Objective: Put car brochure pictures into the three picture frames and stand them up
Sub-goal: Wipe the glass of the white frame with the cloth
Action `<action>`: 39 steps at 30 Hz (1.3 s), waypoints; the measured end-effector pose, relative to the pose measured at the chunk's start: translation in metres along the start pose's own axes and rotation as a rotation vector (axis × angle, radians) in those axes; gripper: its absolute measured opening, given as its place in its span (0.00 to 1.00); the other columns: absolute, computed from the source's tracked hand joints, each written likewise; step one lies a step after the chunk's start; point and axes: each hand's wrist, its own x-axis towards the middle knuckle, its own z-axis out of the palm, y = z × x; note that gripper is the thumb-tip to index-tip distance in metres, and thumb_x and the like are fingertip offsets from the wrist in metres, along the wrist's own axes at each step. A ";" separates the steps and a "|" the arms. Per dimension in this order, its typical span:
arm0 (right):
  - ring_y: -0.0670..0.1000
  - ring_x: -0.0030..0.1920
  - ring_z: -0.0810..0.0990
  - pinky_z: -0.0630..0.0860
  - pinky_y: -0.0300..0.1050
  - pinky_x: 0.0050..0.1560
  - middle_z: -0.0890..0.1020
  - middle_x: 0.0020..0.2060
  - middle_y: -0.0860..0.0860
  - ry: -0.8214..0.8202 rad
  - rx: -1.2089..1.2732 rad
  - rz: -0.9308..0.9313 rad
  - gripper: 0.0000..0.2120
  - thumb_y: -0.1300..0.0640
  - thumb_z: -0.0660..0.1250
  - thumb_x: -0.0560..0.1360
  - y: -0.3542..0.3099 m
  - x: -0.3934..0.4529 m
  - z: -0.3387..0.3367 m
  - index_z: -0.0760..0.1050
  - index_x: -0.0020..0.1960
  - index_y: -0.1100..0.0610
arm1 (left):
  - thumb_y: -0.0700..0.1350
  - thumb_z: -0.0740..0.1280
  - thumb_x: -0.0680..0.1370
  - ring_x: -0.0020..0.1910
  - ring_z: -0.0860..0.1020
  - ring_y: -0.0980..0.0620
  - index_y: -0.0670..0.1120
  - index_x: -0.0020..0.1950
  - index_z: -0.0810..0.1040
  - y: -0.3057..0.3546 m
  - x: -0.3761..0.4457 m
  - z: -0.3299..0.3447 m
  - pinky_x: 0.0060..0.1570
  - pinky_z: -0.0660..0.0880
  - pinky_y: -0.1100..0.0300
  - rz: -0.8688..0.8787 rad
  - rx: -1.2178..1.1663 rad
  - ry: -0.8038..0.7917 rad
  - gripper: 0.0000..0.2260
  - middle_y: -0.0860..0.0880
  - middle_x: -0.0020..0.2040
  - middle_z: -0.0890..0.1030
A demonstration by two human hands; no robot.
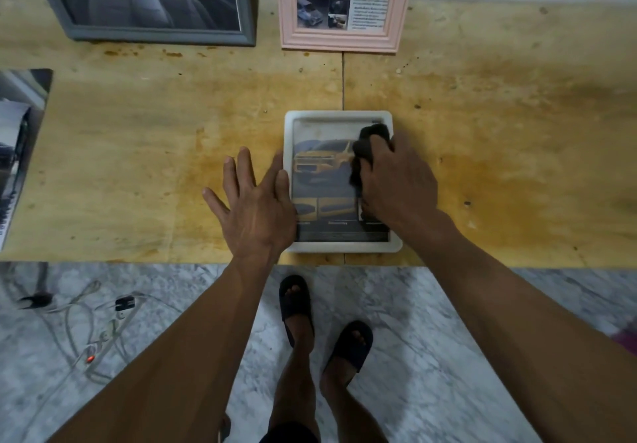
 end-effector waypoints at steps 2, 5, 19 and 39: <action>0.60 0.49 0.77 0.66 0.46 0.41 0.73 0.57 0.58 -0.032 0.055 0.057 0.15 0.54 0.59 0.82 -0.004 -0.006 0.001 0.70 0.64 0.59 | 0.57 0.47 0.86 0.81 0.43 0.47 0.63 0.77 0.64 0.000 0.000 0.000 0.74 0.39 0.32 0.002 0.005 0.003 0.20 0.50 0.83 0.52; 0.58 0.52 0.75 0.68 0.47 0.45 0.72 0.59 0.58 -0.044 0.242 0.139 0.16 0.51 0.56 0.82 -0.030 -0.015 0.008 0.70 0.65 0.60 | 0.57 0.47 0.86 0.81 0.44 0.46 0.63 0.77 0.64 -0.001 0.000 0.001 0.74 0.39 0.32 0.012 0.020 0.013 0.20 0.49 0.82 0.52; 0.58 0.50 0.77 0.72 0.50 0.46 0.75 0.56 0.55 -0.093 0.059 -0.085 0.11 0.53 0.61 0.80 -0.017 -0.036 -0.004 0.73 0.60 0.54 | 0.60 0.43 0.85 0.81 0.41 0.47 0.64 0.78 0.61 -0.003 0.001 -0.003 0.73 0.38 0.31 0.016 -0.003 -0.050 0.22 0.50 0.83 0.49; 0.56 0.50 0.78 0.70 0.53 0.52 0.78 0.52 0.54 -0.122 0.105 -0.153 0.17 0.46 0.61 0.79 -0.062 -0.091 0.015 0.74 0.64 0.53 | 0.59 0.50 0.85 0.81 0.40 0.48 0.65 0.76 0.65 0.000 0.008 -0.013 0.74 0.34 0.35 -0.037 -0.080 -0.137 0.20 0.50 0.83 0.47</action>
